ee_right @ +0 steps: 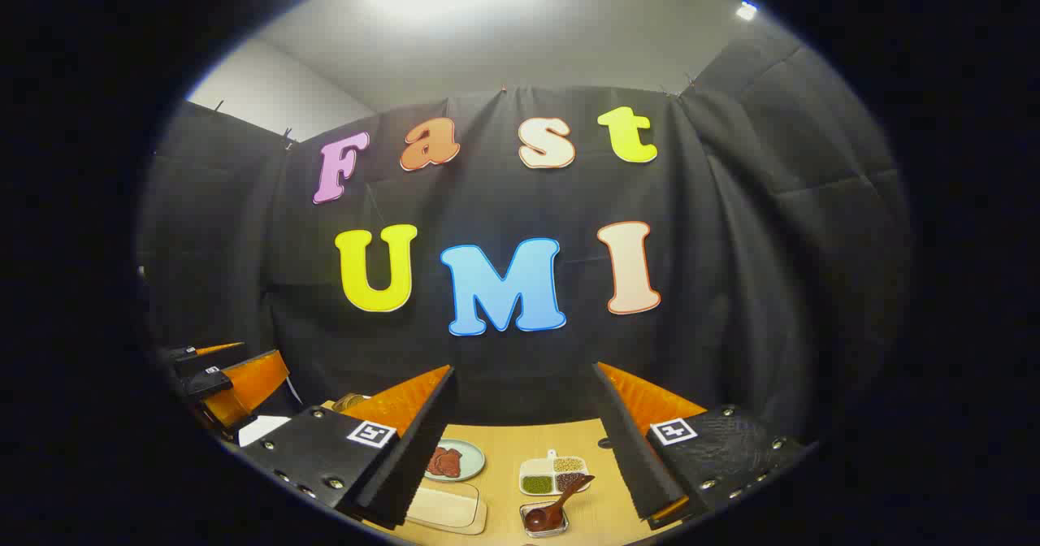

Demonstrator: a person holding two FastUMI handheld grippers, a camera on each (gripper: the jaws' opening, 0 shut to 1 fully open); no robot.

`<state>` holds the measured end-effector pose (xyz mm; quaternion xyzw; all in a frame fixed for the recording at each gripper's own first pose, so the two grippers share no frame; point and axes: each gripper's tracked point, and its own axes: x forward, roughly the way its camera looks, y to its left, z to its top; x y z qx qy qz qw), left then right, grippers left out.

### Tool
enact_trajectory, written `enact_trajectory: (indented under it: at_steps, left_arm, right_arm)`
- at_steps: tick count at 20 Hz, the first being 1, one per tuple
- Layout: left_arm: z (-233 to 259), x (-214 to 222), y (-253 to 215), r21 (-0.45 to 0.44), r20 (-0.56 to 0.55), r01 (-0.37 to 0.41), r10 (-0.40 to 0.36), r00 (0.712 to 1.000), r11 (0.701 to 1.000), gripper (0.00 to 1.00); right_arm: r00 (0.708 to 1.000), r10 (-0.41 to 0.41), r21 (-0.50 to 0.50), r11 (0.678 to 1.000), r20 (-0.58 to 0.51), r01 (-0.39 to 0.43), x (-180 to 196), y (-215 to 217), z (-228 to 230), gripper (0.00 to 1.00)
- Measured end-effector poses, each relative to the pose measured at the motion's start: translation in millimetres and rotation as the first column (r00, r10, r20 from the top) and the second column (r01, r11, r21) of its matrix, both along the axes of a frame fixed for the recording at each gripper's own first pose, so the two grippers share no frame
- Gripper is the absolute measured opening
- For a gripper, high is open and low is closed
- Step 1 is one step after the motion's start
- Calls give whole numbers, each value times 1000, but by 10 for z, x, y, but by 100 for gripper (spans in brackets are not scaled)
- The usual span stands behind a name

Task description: Close the left gripper, press the button to open the rice cooker; take a wooden spoon from the chopstick holder with the right hand, scoop a spoonful of rice and pour it into the rice cooker, then put the wooden spoon back into the chopstick holder.

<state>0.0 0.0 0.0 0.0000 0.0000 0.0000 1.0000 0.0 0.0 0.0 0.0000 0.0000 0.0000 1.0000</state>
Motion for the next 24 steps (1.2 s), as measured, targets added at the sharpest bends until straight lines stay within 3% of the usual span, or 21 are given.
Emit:
enact_trajectory:
  at_steps: [15, 24]
  left_arm:
    - [124, 26, 267, -24, 36, -1, 1, 999, 1000, 97]
    - [-37, 61, 583, -25, 1, -28, 28, 1000, 999, 93]
  right_arm:
    - [1000, 5, -34, 999, -4, -5, 141, 144, -12, 98]
    - [1000, 8, -7, 1000, -22, -8, 160, 183, -133, 99]
